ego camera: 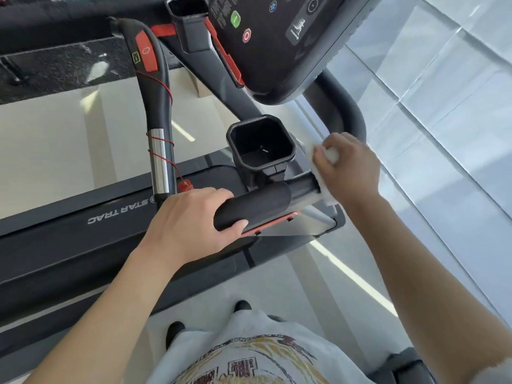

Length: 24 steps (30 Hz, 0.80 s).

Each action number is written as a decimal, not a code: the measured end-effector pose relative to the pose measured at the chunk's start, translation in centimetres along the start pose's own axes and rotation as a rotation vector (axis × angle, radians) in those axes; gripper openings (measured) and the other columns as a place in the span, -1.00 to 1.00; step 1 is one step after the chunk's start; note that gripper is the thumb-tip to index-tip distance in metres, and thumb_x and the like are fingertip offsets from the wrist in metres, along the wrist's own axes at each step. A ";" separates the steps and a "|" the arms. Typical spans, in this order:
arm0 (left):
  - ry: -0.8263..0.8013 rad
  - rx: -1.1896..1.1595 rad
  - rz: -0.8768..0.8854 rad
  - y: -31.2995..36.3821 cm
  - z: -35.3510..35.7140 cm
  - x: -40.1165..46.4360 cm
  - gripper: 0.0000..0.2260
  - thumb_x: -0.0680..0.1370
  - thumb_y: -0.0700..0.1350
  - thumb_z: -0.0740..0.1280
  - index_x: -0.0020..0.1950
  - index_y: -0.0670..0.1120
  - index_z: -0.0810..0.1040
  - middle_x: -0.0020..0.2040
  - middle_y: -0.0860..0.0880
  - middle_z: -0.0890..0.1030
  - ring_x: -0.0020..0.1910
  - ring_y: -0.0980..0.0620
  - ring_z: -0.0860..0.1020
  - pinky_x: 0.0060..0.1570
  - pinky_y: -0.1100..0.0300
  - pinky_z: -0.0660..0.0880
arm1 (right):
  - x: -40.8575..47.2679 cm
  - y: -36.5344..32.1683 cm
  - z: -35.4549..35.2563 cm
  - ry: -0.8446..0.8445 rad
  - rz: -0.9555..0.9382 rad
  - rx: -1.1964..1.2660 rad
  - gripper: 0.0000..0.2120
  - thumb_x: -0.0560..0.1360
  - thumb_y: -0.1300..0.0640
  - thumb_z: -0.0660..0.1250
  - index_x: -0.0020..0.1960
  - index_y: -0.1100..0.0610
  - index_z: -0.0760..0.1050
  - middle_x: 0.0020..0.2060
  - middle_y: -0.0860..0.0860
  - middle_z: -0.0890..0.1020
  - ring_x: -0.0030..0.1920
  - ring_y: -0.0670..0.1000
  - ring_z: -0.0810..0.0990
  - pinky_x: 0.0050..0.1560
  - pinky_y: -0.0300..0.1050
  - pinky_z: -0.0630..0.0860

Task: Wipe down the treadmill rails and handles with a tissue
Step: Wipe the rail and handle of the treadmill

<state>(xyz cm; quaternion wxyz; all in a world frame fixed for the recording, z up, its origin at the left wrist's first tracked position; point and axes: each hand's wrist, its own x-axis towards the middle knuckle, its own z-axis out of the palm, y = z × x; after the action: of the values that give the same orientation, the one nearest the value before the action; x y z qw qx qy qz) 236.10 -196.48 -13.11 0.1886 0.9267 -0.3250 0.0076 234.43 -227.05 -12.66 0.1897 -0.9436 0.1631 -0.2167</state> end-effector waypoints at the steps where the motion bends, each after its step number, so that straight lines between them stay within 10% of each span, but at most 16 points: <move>1: -0.003 -0.001 0.000 0.0 0.0 0.0 -0.62 0.52 0.34 0.24 0.13 0.12 0.59 -0.16 0.15 0.60 -0.19 0.04 0.59 -0.21 0.12 0.56 | -1.0 -1.1 0.4 0.008 -0.042 0.006 -0.76 0.63 -0.09 0.33 -0.11 0.03 0.55 -0.21 -0.10 0.52 -0.27 0.07 0.48 -0.22 -0.12 0.31; 16: -0.037 0.011 0.014 0.0 -0.2 0.0 -0.57 0.53 0.37 0.23 0.20 0.12 0.59 -0.08 0.18 0.66 -0.16 0.08 0.63 -0.21 0.21 0.54 | -6.9 -5.9 1.2 0.059 -0.205 0.195 -0.79 0.65 -0.03 0.37 -0.07 0.08 0.57 -0.18 -0.07 0.58 -0.31 0.02 0.50 -0.37 -0.02 0.53; 24: -0.036 -0.138 -0.075 -0.5 -1.3 -1.7 -0.73 0.53 0.28 0.29 -0.10 0.10 0.51 -0.26 0.15 0.54 -0.28 0.08 0.53 -0.32 0.13 0.44 | -9.7 -11.8 4.1 0.005 -0.317 0.258 -0.78 0.60 0.02 0.40 -0.14 0.13 0.54 -0.24 -0.04 0.53 -0.38 0.02 0.47 -0.49 -0.04 0.48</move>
<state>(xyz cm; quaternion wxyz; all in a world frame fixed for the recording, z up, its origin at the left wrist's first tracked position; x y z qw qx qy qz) 235.20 -194.62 -12.28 0.2461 0.9231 -0.2931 -0.0386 230.78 -211.72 -14.41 0.2722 -0.9249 -0.0161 -0.2651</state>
